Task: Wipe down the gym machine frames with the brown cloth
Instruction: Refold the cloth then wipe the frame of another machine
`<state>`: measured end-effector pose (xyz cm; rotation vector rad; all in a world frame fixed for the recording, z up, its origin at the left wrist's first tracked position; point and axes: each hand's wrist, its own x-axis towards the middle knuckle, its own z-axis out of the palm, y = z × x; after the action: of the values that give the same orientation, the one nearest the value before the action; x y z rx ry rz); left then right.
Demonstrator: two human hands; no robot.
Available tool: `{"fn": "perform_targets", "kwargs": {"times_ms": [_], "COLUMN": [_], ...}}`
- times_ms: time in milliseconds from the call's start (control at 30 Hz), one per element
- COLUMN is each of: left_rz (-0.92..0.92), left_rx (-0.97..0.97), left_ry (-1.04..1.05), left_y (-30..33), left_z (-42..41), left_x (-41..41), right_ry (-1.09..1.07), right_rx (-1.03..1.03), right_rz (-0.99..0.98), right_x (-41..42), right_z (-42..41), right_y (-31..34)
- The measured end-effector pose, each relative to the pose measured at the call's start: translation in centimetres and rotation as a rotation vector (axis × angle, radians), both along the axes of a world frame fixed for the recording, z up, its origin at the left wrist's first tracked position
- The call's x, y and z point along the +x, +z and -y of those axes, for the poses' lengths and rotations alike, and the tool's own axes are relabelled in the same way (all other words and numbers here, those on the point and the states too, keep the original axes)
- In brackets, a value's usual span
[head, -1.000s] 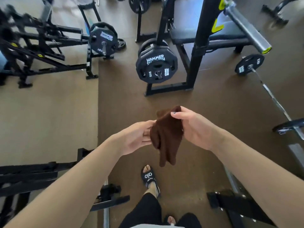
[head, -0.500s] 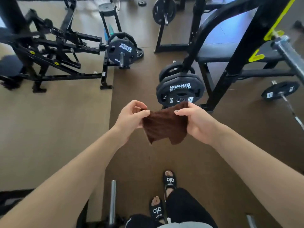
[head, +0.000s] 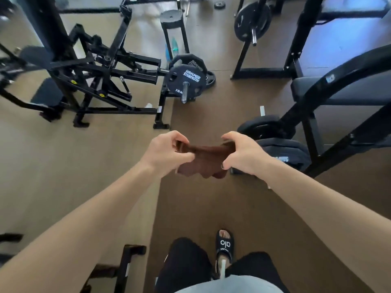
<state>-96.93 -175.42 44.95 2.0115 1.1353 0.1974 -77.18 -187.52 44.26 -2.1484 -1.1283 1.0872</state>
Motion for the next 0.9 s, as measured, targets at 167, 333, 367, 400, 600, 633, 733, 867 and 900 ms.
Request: {"fn": "perform_targets", "kwargs": {"times_ms": [167, 333, 367, 400, 600, 633, 733, 867, 900], "left_rz": [-0.135, -0.126, -0.108, -0.090, 0.136, 0.241, 0.376, 0.144, 0.142], "left_rx": [0.338, 0.330, 0.295, 0.229, -0.196, -0.256, -0.511, -0.727, -0.754], "left_ry": [-0.261, -0.300, -0.326, -0.341, -0.265, -0.201, 0.100, 0.312, 0.339], "left_y": [-0.1, -0.9, -0.7, -0.3, 2.9, 3.3, 2.8, -1.8, -2.6], "left_z": [-8.7, -19.0, -21.2, -23.4, -34.7, -36.4, -40.7, -44.6, -45.9], "left_x": [4.1, 7.0, 7.3, 7.7, 11.7, 12.8, 17.1, 22.4, 23.5], "right_ry": [0.152, 0.193, 0.162, 0.091, -0.353, -0.422, -0.441, -0.326, -0.388], "right_rx": [0.036, 0.005, 0.001, 0.017, 0.324, 0.380, 0.363, 0.073, 0.072], "right_rz": [0.371, 0.344, 0.250, 0.109, -0.502, -0.598, -0.962, -0.930, -0.874], "right_x": [3.5, 8.1, 9.0, 9.9, 12.5, 12.9, 14.3, 14.7, 15.5], "right_z": [-9.5, -18.7, -20.3, -21.8, -30.6, -32.0, -35.6, -40.2, -41.5], "right_y": [-0.3, -1.3, -1.5, -1.6, -1.5, -1.1, -1.0, -4.7, -5.6]}}
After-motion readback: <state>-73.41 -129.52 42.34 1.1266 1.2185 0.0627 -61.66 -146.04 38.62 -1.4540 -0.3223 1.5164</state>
